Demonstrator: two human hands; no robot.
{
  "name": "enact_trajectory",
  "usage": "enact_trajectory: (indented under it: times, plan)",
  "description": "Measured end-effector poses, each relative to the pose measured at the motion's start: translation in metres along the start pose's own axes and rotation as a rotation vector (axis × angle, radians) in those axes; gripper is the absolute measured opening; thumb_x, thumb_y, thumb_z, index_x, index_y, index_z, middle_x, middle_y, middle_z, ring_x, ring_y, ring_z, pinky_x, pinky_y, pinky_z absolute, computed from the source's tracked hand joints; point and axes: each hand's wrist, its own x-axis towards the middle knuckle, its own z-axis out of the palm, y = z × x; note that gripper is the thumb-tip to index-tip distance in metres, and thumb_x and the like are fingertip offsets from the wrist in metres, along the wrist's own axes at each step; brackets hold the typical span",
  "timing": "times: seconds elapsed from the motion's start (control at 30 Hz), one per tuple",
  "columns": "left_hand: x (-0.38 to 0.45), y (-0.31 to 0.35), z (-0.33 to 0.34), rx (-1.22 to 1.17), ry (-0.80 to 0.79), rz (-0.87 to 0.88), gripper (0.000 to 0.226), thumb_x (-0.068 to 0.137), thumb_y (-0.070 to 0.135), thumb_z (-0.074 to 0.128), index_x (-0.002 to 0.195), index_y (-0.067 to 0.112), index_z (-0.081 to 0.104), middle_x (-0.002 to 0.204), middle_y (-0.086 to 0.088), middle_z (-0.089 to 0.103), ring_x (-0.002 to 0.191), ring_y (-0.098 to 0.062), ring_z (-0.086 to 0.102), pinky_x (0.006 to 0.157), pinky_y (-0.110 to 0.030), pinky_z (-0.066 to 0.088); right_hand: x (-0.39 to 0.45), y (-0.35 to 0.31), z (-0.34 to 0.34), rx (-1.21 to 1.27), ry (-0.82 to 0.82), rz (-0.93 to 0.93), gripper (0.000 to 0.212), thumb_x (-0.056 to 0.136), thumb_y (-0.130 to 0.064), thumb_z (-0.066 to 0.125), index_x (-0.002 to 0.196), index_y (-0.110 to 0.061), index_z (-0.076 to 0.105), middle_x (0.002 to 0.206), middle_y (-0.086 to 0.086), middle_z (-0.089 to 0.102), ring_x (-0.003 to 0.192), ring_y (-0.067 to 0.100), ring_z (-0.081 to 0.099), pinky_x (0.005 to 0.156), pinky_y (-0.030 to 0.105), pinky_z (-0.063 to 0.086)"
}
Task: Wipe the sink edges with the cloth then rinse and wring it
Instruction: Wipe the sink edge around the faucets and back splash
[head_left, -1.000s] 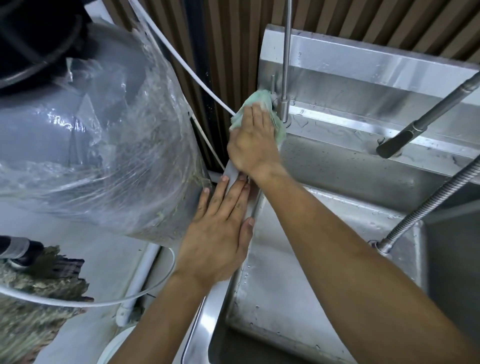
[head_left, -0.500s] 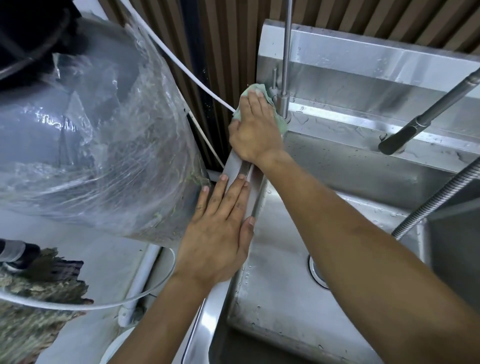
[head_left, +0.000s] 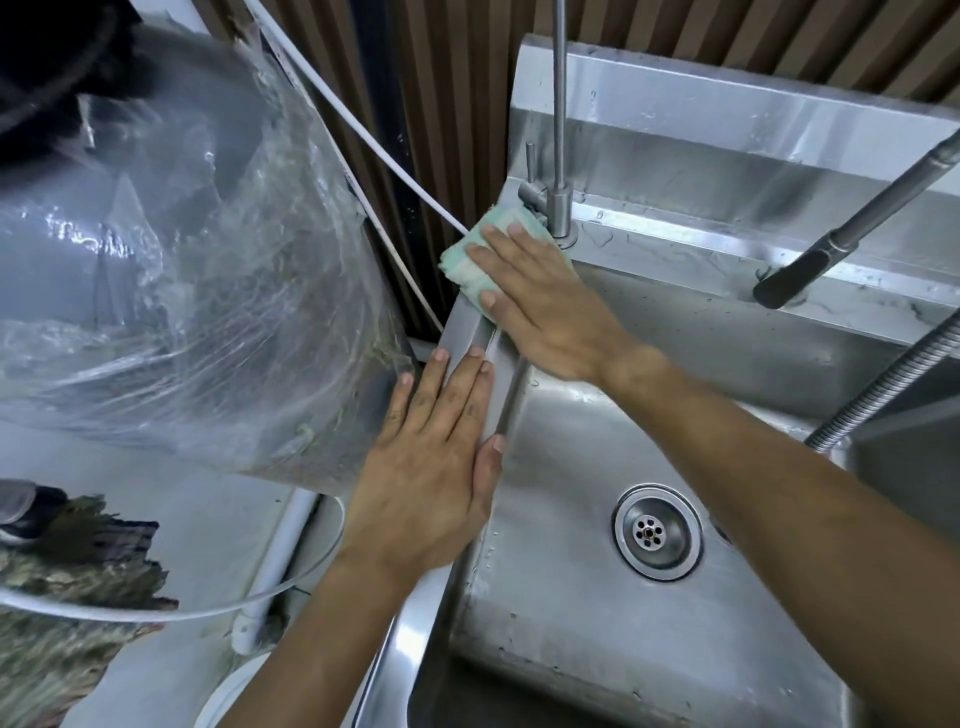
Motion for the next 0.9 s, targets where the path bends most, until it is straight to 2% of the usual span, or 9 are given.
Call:
enact_trajectory:
  times: [0.13, 0.4, 0.5, 0.6, 0.63, 0.7, 0.77, 0.83, 0.9]
  plan:
    - [0.002, 0.0, 0.0, 0.002, -0.005, 0.006, 0.061, 0.107, 0.038, 0.03, 0.161, 0.009, 0.024, 0.171, -0.004, 0.015, 0.159, -0.024, 0.007, 0.127, -0.052, 0.017, -0.022, 0.009, 0.002, -0.107, -0.069, -0.152, 0.057, 0.11, -0.049, 0.022, 0.164, -0.03, 0.014, 0.173, -0.004, 0.003, 0.159, 0.015, -0.006, 0.129, 0.038, -0.004]
    - [0.001, 0.001, -0.001, 0.033, -0.022, 0.011, 0.061, 0.107, 0.039, 0.025, 0.161, 0.01, 0.025, 0.171, -0.004, 0.017, 0.159, -0.024, 0.007, 0.126, -0.052, 0.018, 0.02, 0.0, 0.006, 0.057, 0.105, 0.126, 0.055, 0.112, -0.041, 0.022, 0.164, -0.022, 0.02, 0.173, -0.001, 0.009, 0.159, 0.014, -0.003, 0.13, 0.038, -0.003]
    - [0.001, 0.0, -0.001, 0.034, -0.016, 0.01, 0.061, 0.108, 0.04, 0.023, 0.161, 0.01, 0.026, 0.17, -0.004, 0.017, 0.159, -0.023, 0.007, 0.126, -0.052, 0.018, -0.005, -0.012, 0.014, 0.128, 0.197, 0.084, 0.05, 0.112, -0.034, 0.031, 0.16, -0.021, 0.033, 0.169, 0.0, 0.025, 0.156, 0.018, 0.014, 0.129, 0.04, 0.009]
    - [0.003, 0.0, -0.001, 0.041, -0.017, 0.018, 0.061, 0.108, 0.041, 0.022, 0.161, 0.01, 0.025, 0.171, -0.004, 0.017, 0.159, -0.023, 0.006, 0.126, -0.052, 0.018, -0.022, -0.015, 0.017, 0.007, 0.189, -0.046, 0.049, 0.106, -0.034, 0.042, 0.154, -0.022, 0.041, 0.159, 0.002, 0.037, 0.144, 0.021, 0.029, 0.121, 0.039, 0.022]
    - [0.003, 0.0, -0.001, 0.04, -0.015, 0.017, 0.062, 0.108, 0.041, 0.023, 0.161, 0.01, 0.025, 0.171, -0.004, 0.017, 0.159, -0.023, 0.007, 0.126, -0.052, 0.018, -0.018, -0.012, 0.014, -0.01, 0.148, -0.056, 0.05, 0.106, -0.038, 0.041, 0.155, -0.026, 0.038, 0.161, 0.0, 0.032, 0.147, 0.022, 0.025, 0.122, 0.039, 0.019]
    - [0.003, 0.0, -0.001, 0.03, -0.025, 0.013, 0.062, 0.108, 0.042, 0.025, 0.161, 0.01, 0.026, 0.17, -0.004, 0.019, 0.159, -0.024, 0.009, 0.126, -0.052, 0.019, -0.004, -0.001, 0.008, 0.034, 0.093, 0.018, 0.052, 0.108, -0.042, 0.036, 0.159, -0.033, 0.03, 0.169, -0.005, 0.017, 0.156, 0.018, 0.004, 0.127, 0.037, 0.002]
    - [0.004, 0.0, -0.001, 0.032, -0.025, 0.004, 0.062, 0.107, 0.042, 0.024, 0.161, 0.011, 0.026, 0.17, -0.003, 0.02, 0.159, -0.023, 0.009, 0.126, -0.052, 0.019, 0.012, 0.006, 0.004, 0.145, 0.144, 0.079, 0.049, 0.11, -0.036, 0.037, 0.159, -0.03, 0.035, 0.17, -0.005, 0.02, 0.158, 0.017, 0.0, 0.127, 0.034, -0.007]
    - [0.003, 0.001, -0.002, 0.036, -0.028, 0.008, 0.063, 0.107, 0.043, 0.022, 0.161, 0.011, 0.025, 0.17, -0.002, 0.019, 0.159, -0.022, 0.007, 0.126, -0.051, 0.018, 0.016, 0.004, 0.005, 0.242, 0.257, 0.087, 0.043, 0.109, -0.024, 0.041, 0.15, -0.02, 0.05, 0.159, 0.001, 0.044, 0.153, 0.019, 0.027, 0.129, 0.04, 0.014]
    - [0.003, 0.001, -0.003, 0.016, -0.03, 0.014, 0.063, 0.108, 0.044, 0.021, 0.161, 0.012, 0.026, 0.17, -0.001, 0.019, 0.159, -0.022, 0.008, 0.125, -0.049, 0.015, 0.006, -0.004, 0.004, 0.429, 0.465, 0.184, 0.035, 0.108, -0.021, 0.041, 0.135, -0.016, 0.062, 0.126, -0.002, 0.068, 0.12, 0.01, 0.058, 0.105, 0.035, 0.047]
